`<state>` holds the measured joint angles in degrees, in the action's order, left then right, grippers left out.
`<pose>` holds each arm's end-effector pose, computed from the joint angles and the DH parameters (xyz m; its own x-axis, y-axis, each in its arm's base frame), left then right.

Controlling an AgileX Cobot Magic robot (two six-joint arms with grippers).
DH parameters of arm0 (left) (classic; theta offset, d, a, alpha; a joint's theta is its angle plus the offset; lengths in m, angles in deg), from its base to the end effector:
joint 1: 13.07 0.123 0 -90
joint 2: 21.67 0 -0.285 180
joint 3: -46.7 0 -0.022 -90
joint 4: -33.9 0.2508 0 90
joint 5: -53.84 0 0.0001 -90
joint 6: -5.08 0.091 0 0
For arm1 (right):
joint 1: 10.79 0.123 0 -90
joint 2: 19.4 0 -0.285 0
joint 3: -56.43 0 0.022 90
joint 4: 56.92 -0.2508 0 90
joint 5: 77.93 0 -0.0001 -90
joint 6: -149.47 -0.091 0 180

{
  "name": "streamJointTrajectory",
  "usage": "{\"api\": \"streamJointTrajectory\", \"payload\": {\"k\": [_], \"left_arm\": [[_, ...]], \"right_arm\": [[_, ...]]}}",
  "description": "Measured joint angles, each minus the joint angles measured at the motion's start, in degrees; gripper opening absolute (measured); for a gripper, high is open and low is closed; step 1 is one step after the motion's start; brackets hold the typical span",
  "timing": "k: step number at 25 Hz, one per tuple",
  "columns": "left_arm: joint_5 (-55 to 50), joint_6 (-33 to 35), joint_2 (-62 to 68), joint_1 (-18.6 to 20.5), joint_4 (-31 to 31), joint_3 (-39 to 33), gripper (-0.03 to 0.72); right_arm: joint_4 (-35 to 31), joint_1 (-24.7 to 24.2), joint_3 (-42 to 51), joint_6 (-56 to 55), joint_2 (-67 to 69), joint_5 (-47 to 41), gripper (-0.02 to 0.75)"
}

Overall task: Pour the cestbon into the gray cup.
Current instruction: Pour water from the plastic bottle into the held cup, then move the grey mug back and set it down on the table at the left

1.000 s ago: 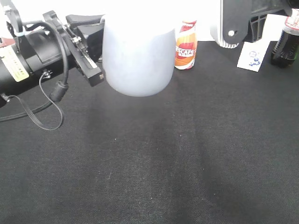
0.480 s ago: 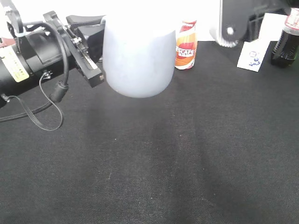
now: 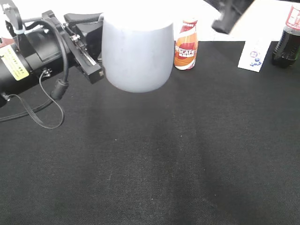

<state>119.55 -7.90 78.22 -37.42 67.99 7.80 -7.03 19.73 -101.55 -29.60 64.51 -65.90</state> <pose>0.2606 -0.1690 0.2466 0.2352 -0.0640 -0.9698 0.7989 0.5811 0.1554 0.2562 0.1678 0.3460 0.4117 -0.6376 -0.6511 -0.5014 0.4381 -0.7461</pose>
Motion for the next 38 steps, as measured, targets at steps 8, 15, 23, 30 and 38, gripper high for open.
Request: {"api": "streamJointTrajectory", "payload": {"k": [8,15,23,30,38], "left_arm": [[0.0,0.0,0.0,0.0,-2.0,0.0,0.045],[-0.1,3.1,-0.3,1.9,-4.4,0.0,0.045],[-4.0,14.0,-0.6,10.1,-20.6,0.0,0.045],[-0.7,23.2,6.7,10.1,-36.8,0.0,0.045],[-0.9,31.2,17.5,12.0,-44.0,5.0,0.045]], "right_arm": [[-19.1,0.0,0.0,-9.6,0.7,3.9,0.484],[-26.7,0.0,0.1,-9.7,1.9,6.3,0.484],[-29.0,0.0,3.3,-9.7,2.1,8.2,0.484],[-29.1,0.0,3.3,-9.6,2.1,8.3,0.484],[-28.5,0.0,3.3,-8.0,2.1,8.4,0.484]]}}
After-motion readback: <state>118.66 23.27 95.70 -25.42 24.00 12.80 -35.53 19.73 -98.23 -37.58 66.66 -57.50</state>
